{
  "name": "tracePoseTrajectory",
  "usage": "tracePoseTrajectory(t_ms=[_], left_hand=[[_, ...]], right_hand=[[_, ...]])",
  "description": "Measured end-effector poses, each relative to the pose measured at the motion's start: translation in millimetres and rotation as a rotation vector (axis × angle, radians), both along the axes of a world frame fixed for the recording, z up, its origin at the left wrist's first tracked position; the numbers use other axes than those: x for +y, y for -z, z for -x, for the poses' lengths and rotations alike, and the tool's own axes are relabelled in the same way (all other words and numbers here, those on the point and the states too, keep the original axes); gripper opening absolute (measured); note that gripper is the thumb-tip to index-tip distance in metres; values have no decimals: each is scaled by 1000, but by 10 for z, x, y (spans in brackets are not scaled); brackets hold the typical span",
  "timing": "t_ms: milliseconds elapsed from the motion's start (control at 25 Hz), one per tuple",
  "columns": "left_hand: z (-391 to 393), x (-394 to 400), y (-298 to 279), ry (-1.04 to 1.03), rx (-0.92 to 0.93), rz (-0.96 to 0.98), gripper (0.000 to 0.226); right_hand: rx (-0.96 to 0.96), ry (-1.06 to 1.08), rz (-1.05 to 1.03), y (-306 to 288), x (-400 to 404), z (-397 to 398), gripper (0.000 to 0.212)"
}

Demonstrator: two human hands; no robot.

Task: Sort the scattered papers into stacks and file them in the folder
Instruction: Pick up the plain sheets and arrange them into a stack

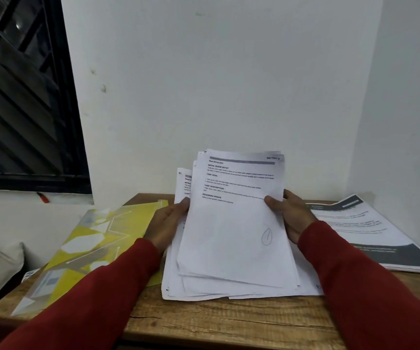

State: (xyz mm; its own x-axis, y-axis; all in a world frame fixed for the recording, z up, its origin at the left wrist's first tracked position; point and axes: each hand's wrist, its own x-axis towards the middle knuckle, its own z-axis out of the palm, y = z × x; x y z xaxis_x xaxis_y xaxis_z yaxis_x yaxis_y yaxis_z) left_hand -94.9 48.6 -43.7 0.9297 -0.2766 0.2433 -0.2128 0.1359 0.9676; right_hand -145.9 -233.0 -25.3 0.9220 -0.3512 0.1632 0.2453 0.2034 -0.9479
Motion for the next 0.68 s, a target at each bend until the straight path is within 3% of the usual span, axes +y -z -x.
tracePoseTrajectory(t_ms=[240,320,480,560,680], left_hand=[[-76,67,6,-149,-56,1,16],[-70,65,-7,-178,-76,20,16],[-85,47,17,-198,-111,59,8],[-115,56,32,-207,-125,60,6],[-118,54,29,-236,-142,55,10]], right_hand=[[-38,-115,45,28,148,3,26],[-21,-67,66,20,126,8,23],[36,256,82,7,-86,-26,6],[137,468,211,-42,-310,-9,6],[354,621,353,-115,-610,88,35]])
